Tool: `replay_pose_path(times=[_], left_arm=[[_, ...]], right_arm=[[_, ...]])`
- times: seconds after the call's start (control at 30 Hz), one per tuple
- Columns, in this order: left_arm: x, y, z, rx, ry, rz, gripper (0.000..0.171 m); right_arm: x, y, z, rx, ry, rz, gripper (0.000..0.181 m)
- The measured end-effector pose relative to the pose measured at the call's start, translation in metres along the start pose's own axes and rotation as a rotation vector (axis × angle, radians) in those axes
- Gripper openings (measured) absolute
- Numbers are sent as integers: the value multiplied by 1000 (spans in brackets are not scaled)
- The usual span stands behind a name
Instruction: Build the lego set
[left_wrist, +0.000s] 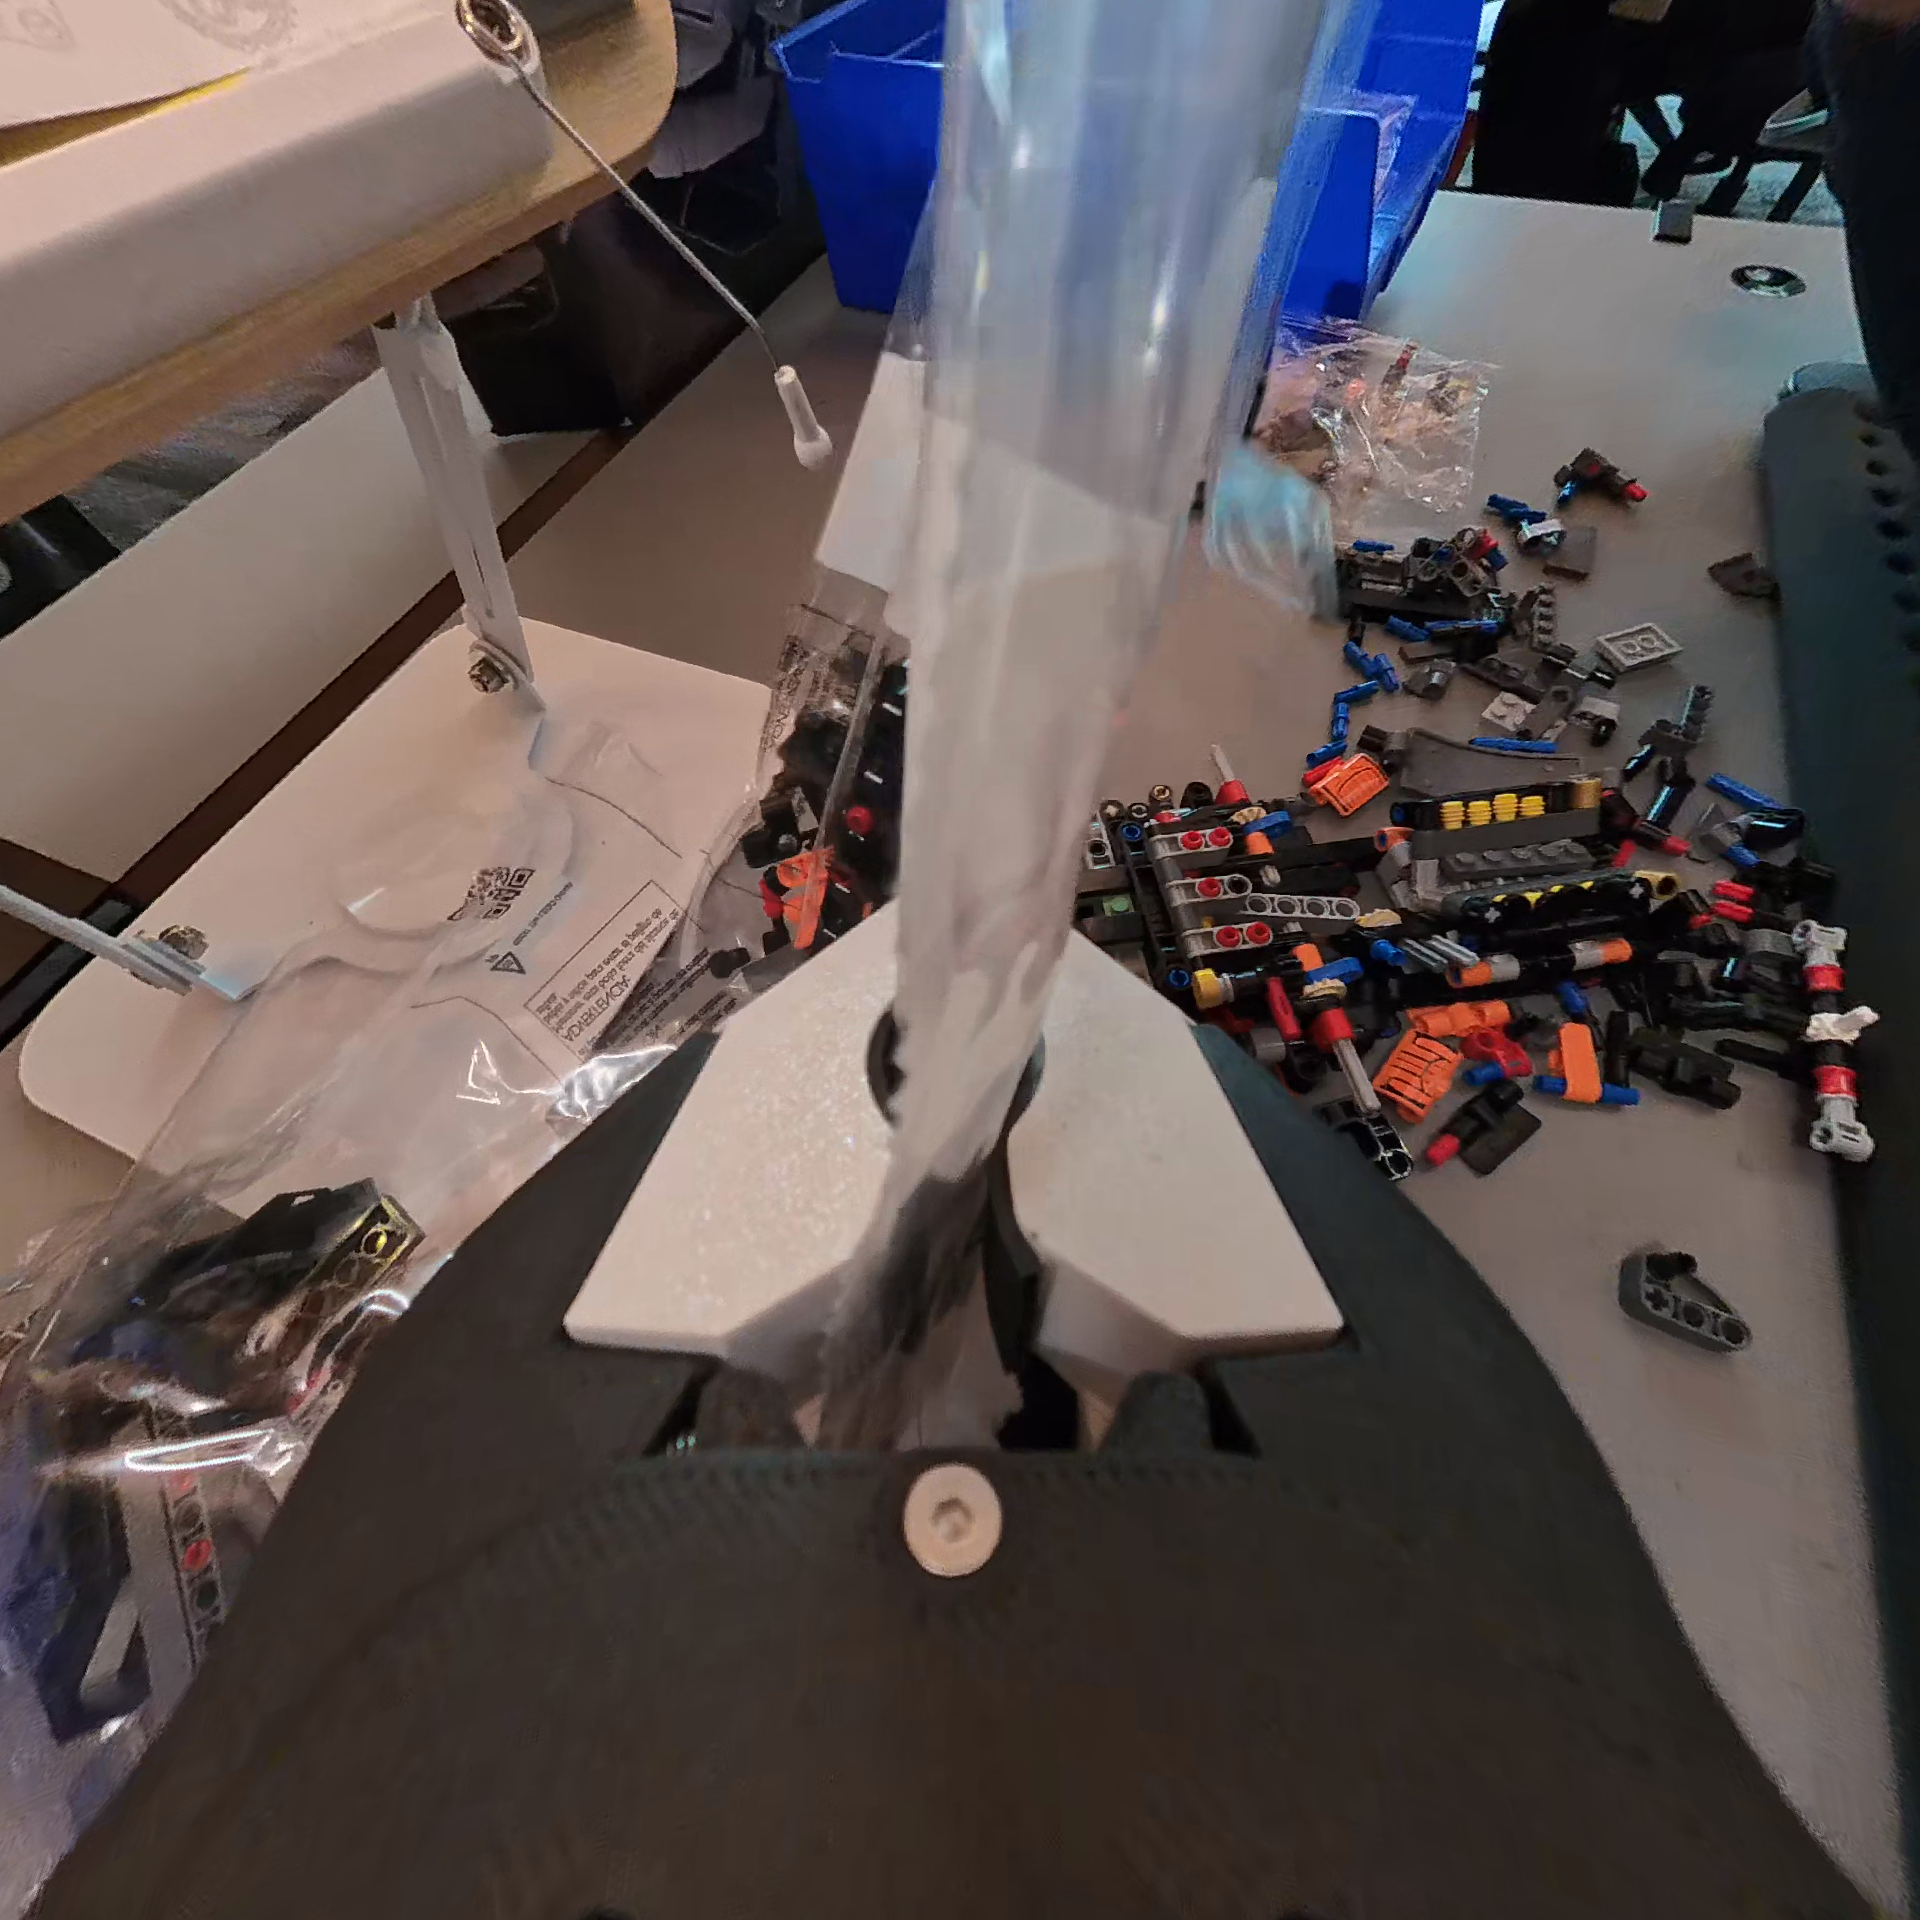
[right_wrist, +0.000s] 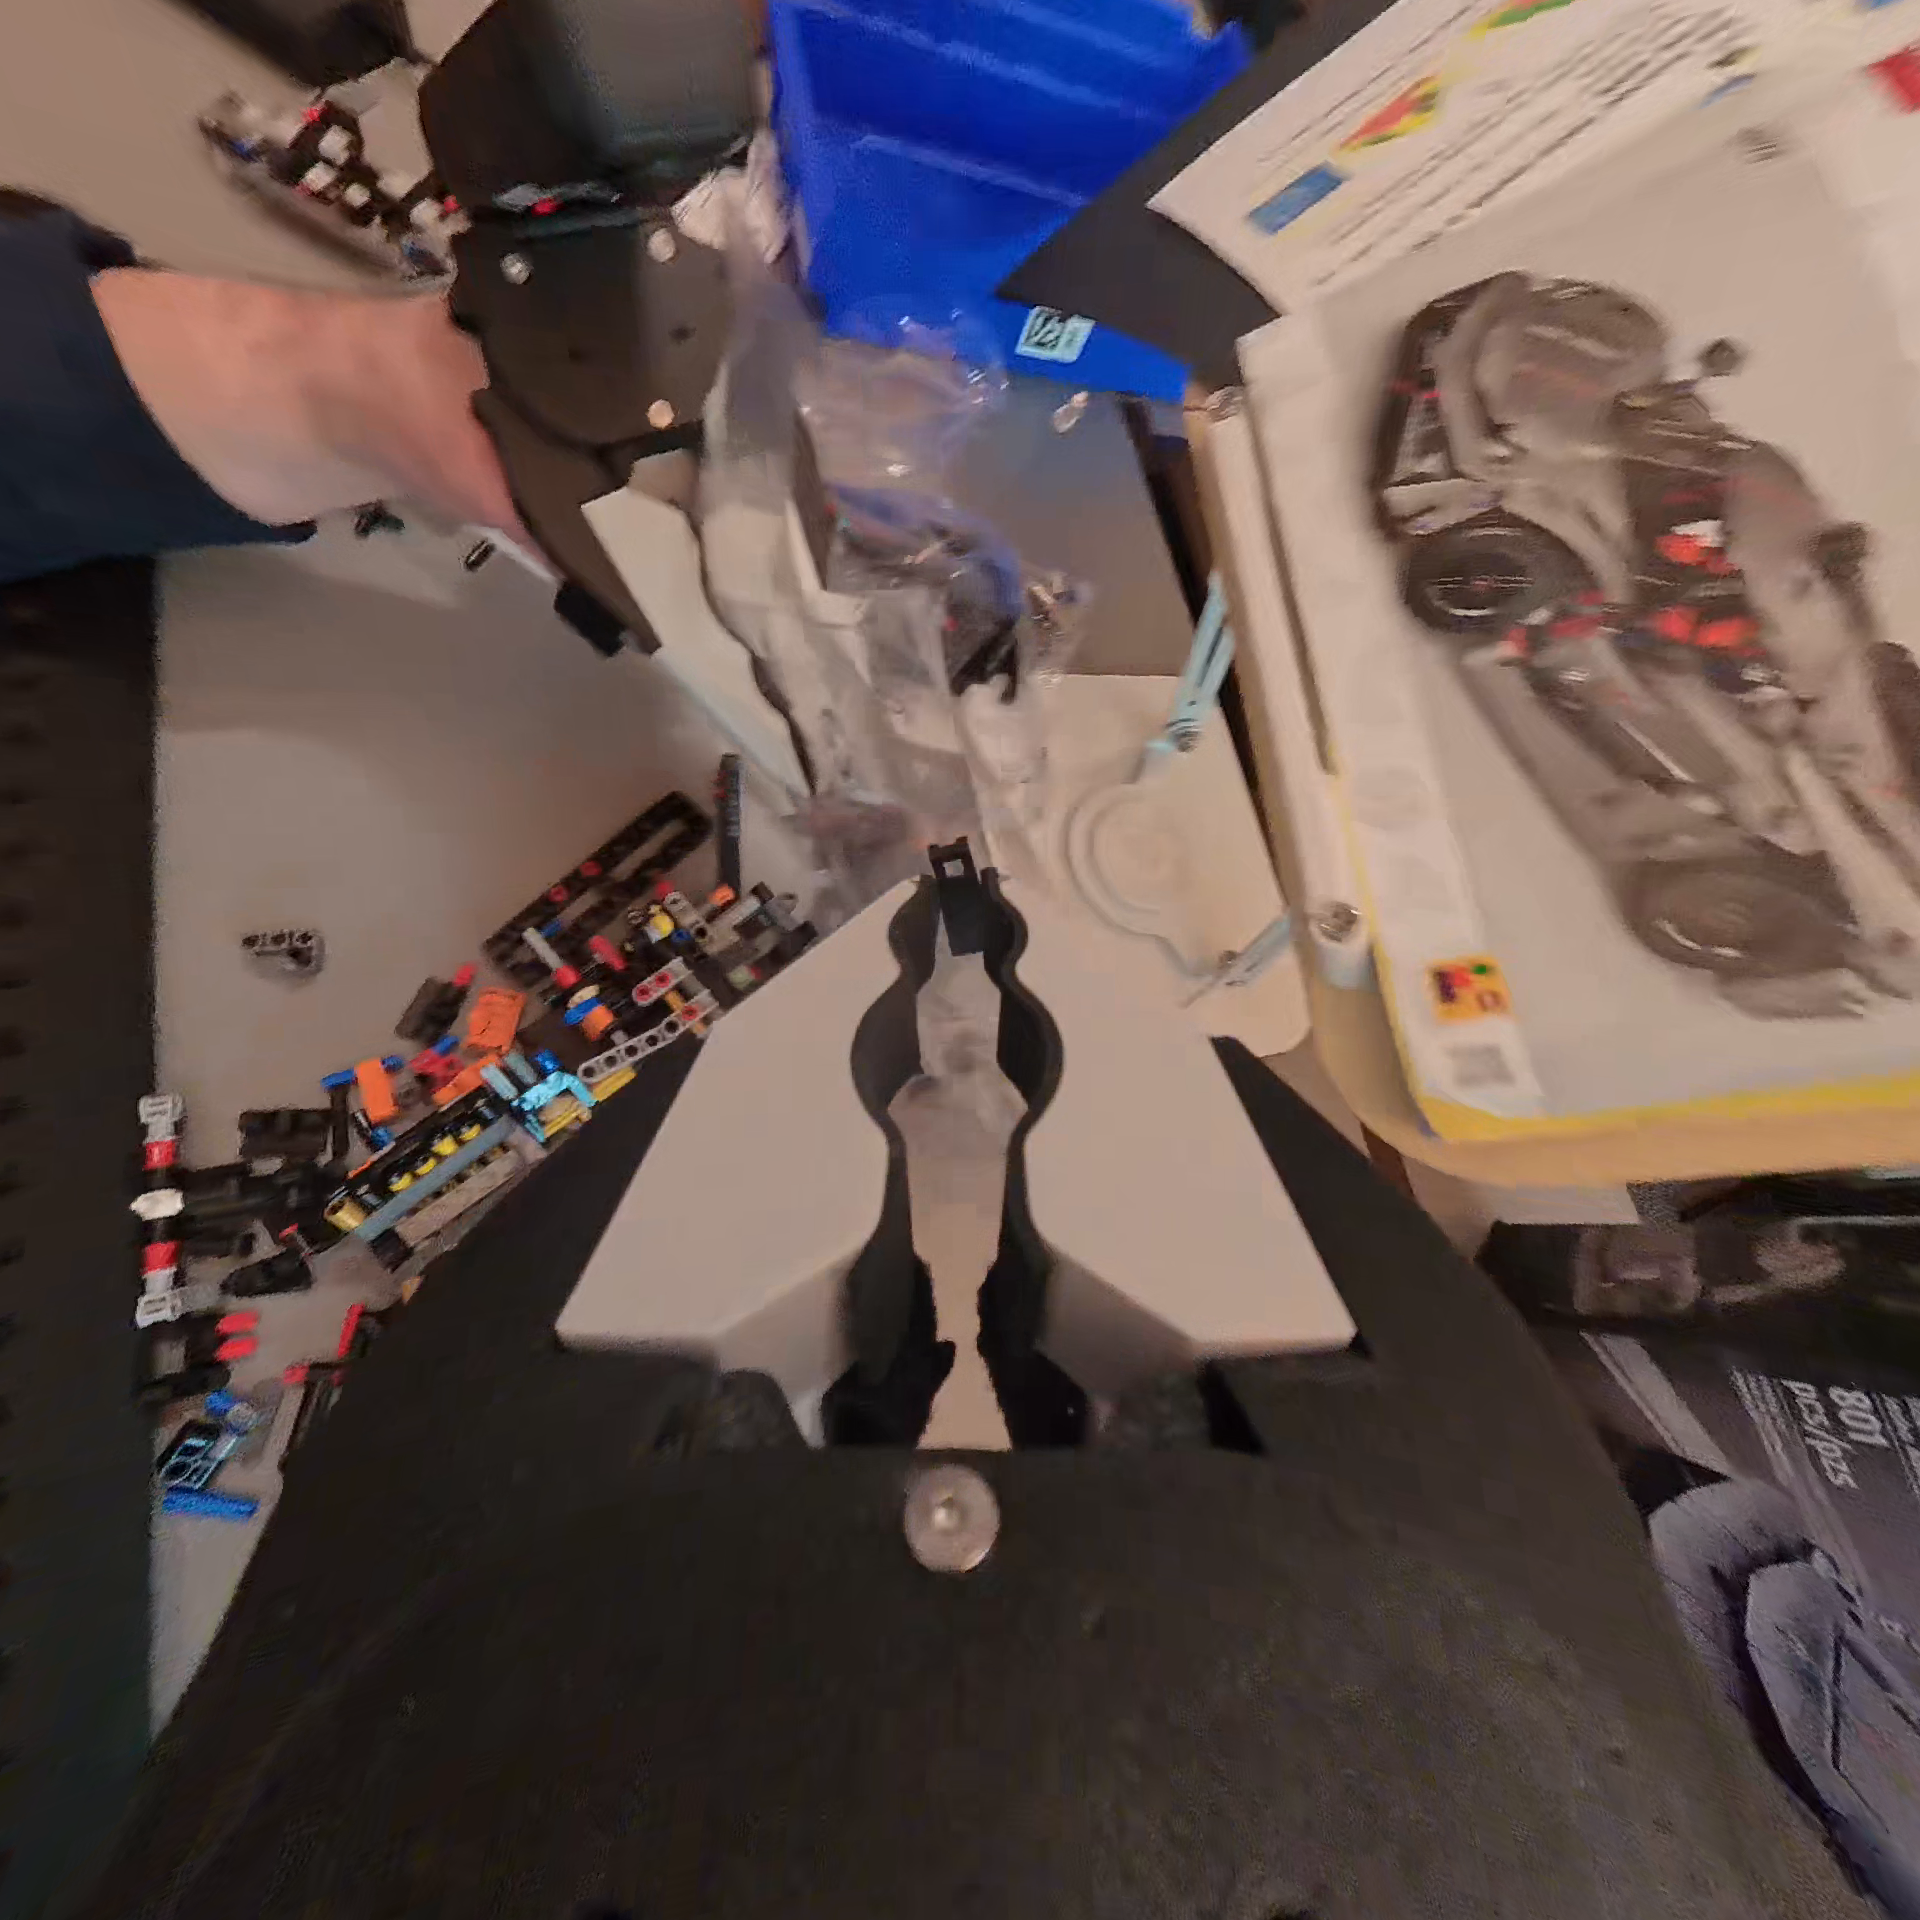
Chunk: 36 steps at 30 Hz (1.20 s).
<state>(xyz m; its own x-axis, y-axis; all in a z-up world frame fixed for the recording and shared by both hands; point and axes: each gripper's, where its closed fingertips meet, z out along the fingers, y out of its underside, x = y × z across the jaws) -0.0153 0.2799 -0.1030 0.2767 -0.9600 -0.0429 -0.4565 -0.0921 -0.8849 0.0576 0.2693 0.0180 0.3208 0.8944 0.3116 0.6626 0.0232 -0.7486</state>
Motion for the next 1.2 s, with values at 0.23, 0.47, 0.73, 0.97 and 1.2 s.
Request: replay_pose_path(times=[0.23, 0.47, 0.73, 0.97, 1.2], left_arm=[[1, 0, 2, -6, -4, 9, 0], [1, 0, 1, -7, -4, 12, 0], [2, 1, 2, -19, -8, 21, 0], [2, 1, 3, -19, -10, 20, 0], [1, 3, 3, -19, -6, 17, 0]], right_arm=[[5, 10, -1, -25, 2, -1, 5], [9, 11, 1, -24, 14, 14, 5], [9, 19, 13, -65, 16, 20, 7], [11, 16, 12, -54, 29, 25, 15], [-27, -4, 7, -36, -65, -71, 16]])
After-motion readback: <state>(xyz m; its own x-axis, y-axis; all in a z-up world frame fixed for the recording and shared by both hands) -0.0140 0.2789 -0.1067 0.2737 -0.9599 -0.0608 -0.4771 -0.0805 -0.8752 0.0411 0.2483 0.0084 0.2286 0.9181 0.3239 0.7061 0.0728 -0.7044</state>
